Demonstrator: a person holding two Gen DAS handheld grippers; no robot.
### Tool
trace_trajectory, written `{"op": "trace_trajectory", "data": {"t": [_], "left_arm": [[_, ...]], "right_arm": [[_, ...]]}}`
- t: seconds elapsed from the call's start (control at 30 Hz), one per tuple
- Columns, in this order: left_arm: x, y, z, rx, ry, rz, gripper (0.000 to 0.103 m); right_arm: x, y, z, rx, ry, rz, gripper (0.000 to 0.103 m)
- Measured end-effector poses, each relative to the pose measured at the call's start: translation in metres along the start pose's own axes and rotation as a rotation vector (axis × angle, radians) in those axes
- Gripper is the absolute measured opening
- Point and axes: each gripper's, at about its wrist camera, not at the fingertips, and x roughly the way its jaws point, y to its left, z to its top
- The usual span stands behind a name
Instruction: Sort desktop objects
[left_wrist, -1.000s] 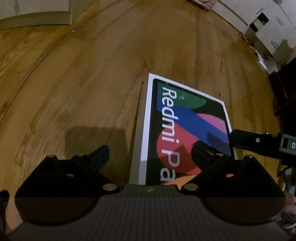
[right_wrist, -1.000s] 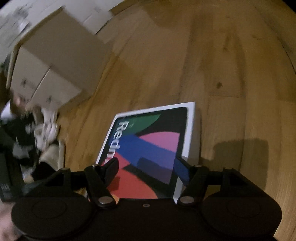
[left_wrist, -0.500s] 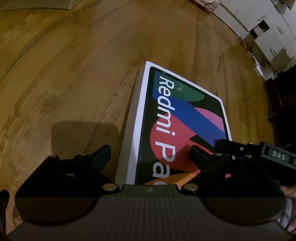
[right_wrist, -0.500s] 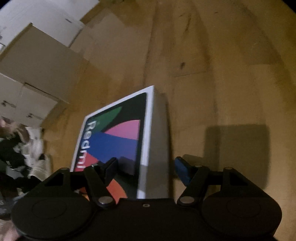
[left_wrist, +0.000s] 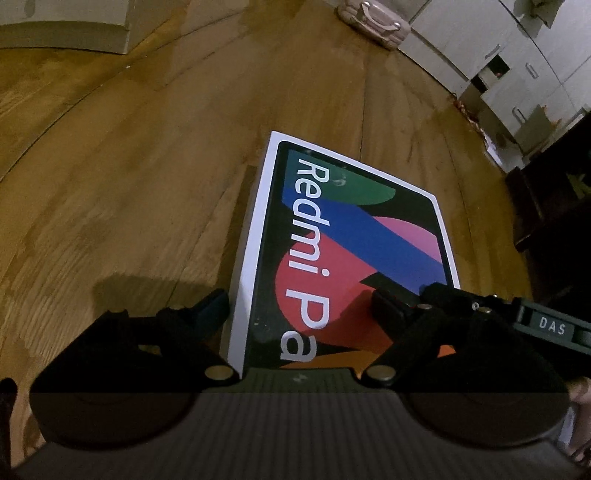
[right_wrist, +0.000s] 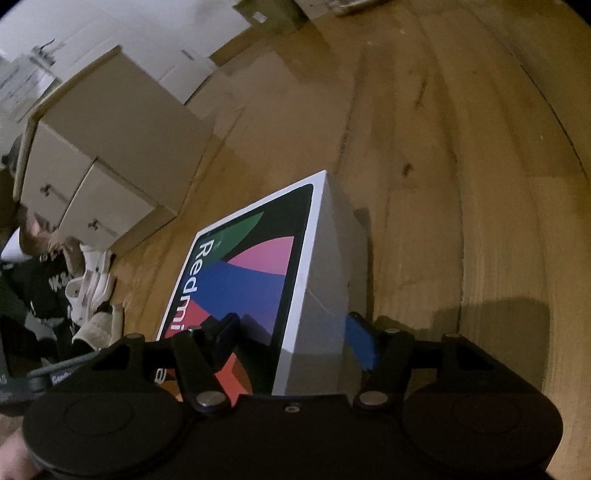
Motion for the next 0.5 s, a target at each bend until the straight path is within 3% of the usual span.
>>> {"op": "trace_trajectory", "data": {"t": [0.23, 0.5], "left_arm": [[0.000, -0.008, -0.007, 0.012, 0.001, 0.027, 0.084], [0.004, -0.014, -0.005, 0.033, 0.012, 0.051, 0.085]], "right_arm": [[-0.009, 0.000, -0.003, -0.036, -0.001, -0.018, 0.068], [-0.007, -0.012, -0.005, 0.034, -0.008, 0.019, 0.068]]}}
